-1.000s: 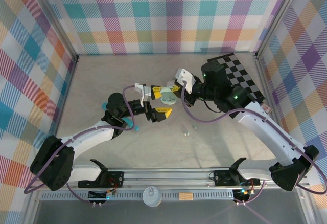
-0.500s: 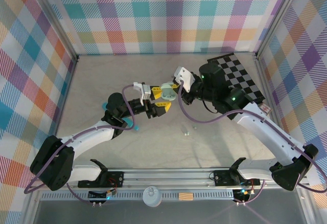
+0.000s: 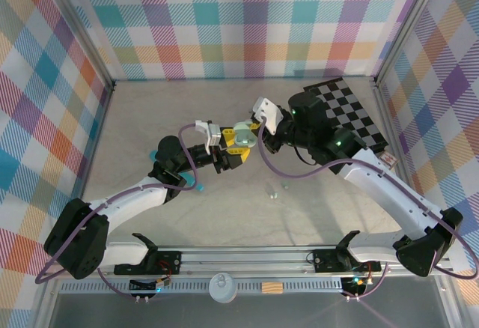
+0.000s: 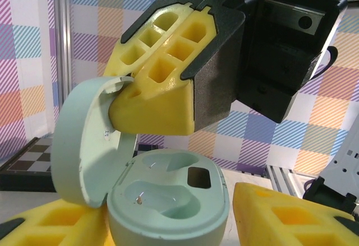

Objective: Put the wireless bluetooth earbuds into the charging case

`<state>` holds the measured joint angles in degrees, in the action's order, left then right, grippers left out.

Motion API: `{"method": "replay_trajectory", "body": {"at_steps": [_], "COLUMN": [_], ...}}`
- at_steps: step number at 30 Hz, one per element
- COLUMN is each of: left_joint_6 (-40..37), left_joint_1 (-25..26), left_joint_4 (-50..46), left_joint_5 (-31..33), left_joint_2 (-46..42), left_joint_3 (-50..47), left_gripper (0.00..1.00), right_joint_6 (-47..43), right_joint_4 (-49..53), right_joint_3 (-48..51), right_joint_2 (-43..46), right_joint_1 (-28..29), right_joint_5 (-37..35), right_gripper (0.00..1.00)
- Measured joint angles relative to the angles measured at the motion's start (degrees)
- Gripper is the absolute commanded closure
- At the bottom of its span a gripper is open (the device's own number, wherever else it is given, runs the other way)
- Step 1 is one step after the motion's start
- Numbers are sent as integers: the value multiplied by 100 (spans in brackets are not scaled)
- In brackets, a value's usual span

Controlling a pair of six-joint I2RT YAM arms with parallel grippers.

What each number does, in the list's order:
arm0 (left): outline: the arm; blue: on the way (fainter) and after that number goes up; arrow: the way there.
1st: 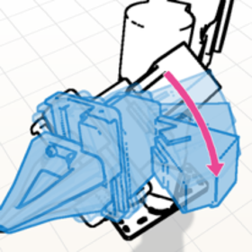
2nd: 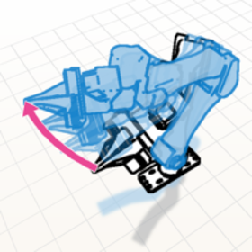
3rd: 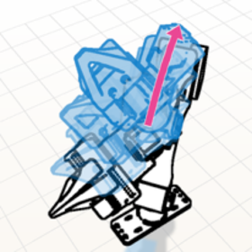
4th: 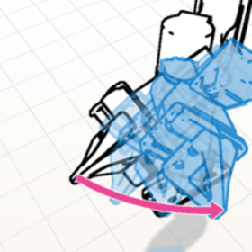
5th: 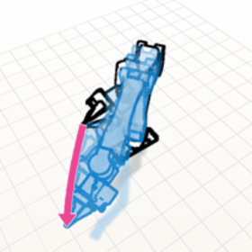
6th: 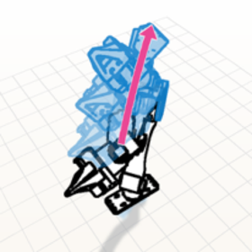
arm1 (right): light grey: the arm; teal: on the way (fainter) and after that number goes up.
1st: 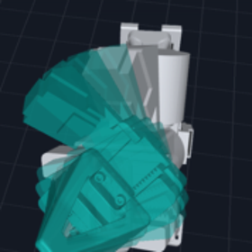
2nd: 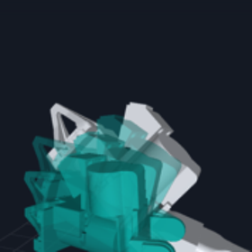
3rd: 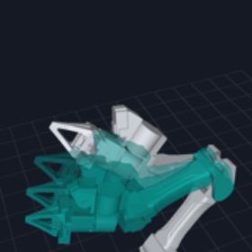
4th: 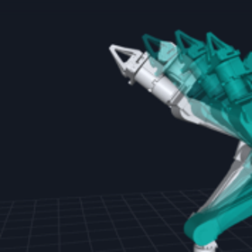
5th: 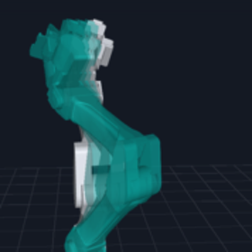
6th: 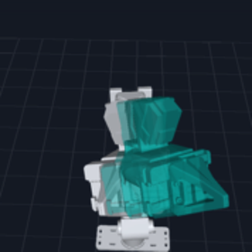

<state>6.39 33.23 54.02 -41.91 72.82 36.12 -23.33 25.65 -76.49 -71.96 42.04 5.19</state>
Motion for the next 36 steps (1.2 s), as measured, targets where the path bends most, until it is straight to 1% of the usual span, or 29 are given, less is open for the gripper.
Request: {"method": "replay_trajectory", "body": {"at_steps": [4, 7, 12, 15, 16, 24, 27, 32, 34, 36], "left_joint_6": [11, 4, 0, -2, -4, -44, -85, -87, -87, -87], "left_joint_1": [0, -2, -2, 0, 0, 0, 0, -4, -7, -9], "left_joint_4": [-7, -7, -7, -7, -7, 0, 4, 142, 195, 234], "left_joint_5": [-15, -37, -42, -39, -42, -48, -44, -42, -42, -39], "left_joint_2": [0, 0, 0, 0, 0, 0, 0, 0, 0, 0], "left_joint_3": [0, 0, -4, -11, -11, -35, -46, -195, -221, -227], "left_gripper": [59, 62, 64, 69, 69, 69, 69, 69, 69, 69], "right_joint_6": [17, 17, 20, 20, 20, 160, 201, 238, 313, 393], "right_joint_4": [-4, -13, -13, -13, -13, -46, -74, -118, -153, -238], "right_joint_3": [0, 0, 0, 0, 0, 0, 2, 98, 151, 232], "right_joint_2": [0, 0, 0, 0, 0, 11, 55, 286, 407, 557], "right_joint_1": [0, -2, 0, -2, -2, 0, 0, 0, 0, -2], "right_joint_5": [39, 39, 37, 37, 37, 37, 39, 125, 195, 280], "right_gripper": [100, 100, 100, 100, 100, 65, 53, 44, 37, 36]}}
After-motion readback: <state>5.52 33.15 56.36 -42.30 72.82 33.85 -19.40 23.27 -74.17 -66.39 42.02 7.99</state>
